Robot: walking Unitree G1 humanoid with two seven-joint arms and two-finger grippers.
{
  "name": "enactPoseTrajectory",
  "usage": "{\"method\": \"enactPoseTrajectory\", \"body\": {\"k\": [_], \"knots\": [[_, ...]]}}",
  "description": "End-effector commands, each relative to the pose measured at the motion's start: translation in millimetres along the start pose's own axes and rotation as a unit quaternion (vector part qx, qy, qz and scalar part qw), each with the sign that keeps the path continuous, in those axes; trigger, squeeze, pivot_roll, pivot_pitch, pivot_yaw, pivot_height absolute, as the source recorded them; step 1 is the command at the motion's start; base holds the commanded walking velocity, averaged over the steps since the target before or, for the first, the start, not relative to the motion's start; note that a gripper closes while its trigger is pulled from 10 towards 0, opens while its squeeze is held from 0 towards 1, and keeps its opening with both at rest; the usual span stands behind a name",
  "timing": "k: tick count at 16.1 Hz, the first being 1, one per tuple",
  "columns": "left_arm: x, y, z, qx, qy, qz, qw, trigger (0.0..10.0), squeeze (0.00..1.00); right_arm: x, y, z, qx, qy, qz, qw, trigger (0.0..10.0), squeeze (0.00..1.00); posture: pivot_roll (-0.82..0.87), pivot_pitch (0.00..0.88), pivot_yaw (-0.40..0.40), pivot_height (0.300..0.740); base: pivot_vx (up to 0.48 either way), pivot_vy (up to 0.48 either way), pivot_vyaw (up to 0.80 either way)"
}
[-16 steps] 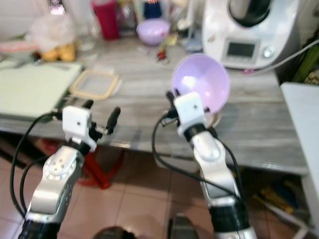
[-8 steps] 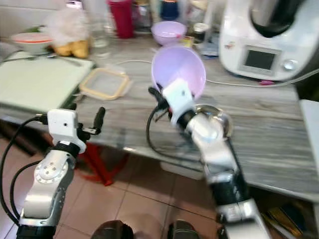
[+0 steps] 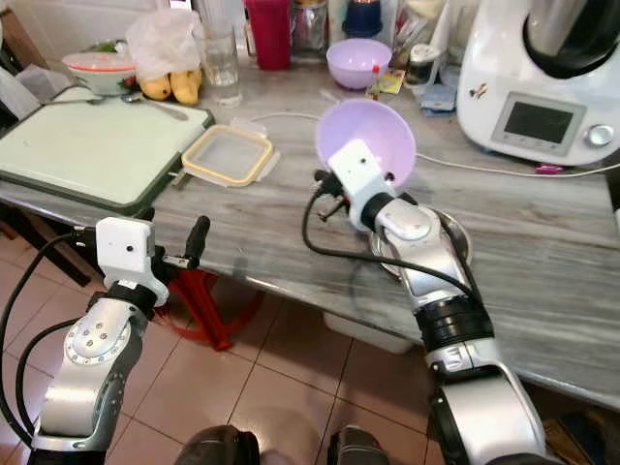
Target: Setting the table
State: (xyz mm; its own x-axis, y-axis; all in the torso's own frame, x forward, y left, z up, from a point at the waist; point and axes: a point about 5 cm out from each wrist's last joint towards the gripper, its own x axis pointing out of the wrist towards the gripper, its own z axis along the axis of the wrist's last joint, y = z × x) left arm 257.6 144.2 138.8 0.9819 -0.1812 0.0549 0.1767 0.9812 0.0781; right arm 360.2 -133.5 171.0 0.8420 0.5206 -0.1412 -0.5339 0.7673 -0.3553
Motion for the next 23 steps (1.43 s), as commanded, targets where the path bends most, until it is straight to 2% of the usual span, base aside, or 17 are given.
{"method": "enactPoseTrajectory", "body": {"k": [1,6,12,19,20,23], "knots": [[-1.3,-0.2,2,0.004,0.001,-0.005,1.000,10.0,0.00,2.4,-4.7,4,0.010,-0.001,-0.005,1.000,10.0,0.00,0.05,0.121,0.071,0.740,0.000,0.000,0.00],[-1.6,-1.6,1,0.005,0.008,-0.014,1.000,10.0,0.00,-0.9,-17.4,-12,0.010,0.062,-0.044,0.997,10.0,0.00,0.05,0.126,0.074,0.740,0.000,0.000,0.00],[-0.3,-2.0,0,0.006,0.015,-0.016,1.000,10.0,0.00,-3.8,-16.4,-14,0.018,0.085,-0.047,0.995,10.0,0.00,0.04,0.124,0.072,0.740,0.000,0.000,0.00],[1.5,-1.8,-1,0.005,0.019,-0.017,1.000,10.0,0.00,-11.3,-10.8,-12,0.057,0.094,-0.037,0.993,10.0,0.00,0.04,0.115,0.069,0.740,0.000,0.000,0.00],[1.7,-2.4,-2,0.004,0.020,-0.018,1.000,10.0,0.00,-14.8,-8.8,-14,0.064,0.097,-0.033,0.993,10.0,1.00,0.03,0.113,0.068,0.740,0.000,0.000,0.00],[3.6,-3.2,-3,0.003,0.021,-0.022,1.000,10.0,0.00,-22.1,-11.3,-15,0.058,0.108,-0.033,0.992,10.0,1.00,0.02,0.105,0.066,0.740,0.000,0.000,0.00]]}}
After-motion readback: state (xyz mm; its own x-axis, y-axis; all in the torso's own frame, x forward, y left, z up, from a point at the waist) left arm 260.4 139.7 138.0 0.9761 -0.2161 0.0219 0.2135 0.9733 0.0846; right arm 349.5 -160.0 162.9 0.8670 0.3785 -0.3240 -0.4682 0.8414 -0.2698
